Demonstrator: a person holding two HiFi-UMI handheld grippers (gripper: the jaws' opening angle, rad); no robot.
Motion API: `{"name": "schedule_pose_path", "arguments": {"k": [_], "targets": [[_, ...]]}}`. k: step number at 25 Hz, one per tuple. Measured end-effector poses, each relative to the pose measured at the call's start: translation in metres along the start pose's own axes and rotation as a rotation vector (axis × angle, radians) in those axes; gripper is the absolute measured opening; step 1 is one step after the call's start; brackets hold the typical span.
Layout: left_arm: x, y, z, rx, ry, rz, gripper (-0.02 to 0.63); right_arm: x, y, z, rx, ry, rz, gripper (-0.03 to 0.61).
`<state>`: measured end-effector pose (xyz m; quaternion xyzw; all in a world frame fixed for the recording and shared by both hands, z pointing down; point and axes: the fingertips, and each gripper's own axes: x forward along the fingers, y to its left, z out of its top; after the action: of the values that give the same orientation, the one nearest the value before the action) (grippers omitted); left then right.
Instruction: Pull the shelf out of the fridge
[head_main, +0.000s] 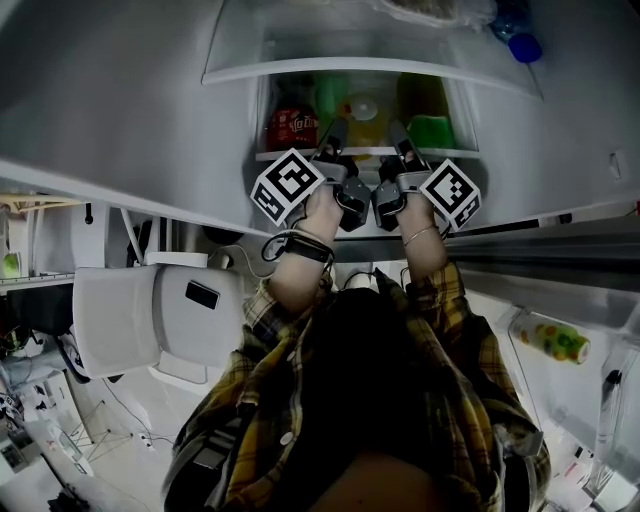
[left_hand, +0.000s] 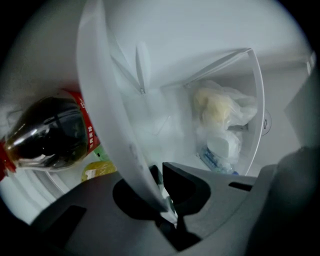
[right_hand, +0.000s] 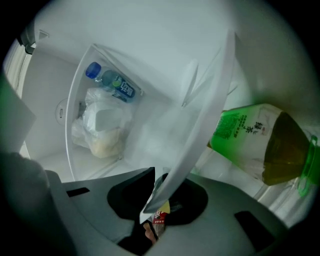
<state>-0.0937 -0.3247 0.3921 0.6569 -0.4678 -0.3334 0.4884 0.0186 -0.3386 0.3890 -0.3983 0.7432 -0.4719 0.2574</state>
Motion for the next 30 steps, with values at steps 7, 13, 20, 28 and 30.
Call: {"name": "schedule_pose_path", "arguments": {"k": [7,13,20,28,30], "targets": [[-0.016,-0.002,-0.011,-0.017,0.007,-0.012,0.041,-0.018,0.001,-0.007,0.017,-0.004,0.018,0.069],[-0.030,-0.003,-0.021,-0.024,0.024,-0.031,0.040,-0.034,0.003,-0.012,0.037,-0.001,0.037,0.065],[-0.044,-0.004,-0.030,-0.040,0.042,-0.046,0.038,-0.051,0.003,-0.020,0.031,0.038,0.048,0.064],[-0.063,-0.006,-0.037,-0.029,0.064,-0.048,0.038,-0.067,0.011,-0.033,0.030,0.084,0.059,0.064],[-0.068,-0.006,-0.041,-0.023,0.069,-0.051,0.038,-0.073,0.013,-0.035,0.030,0.090,0.065,0.064]]}}
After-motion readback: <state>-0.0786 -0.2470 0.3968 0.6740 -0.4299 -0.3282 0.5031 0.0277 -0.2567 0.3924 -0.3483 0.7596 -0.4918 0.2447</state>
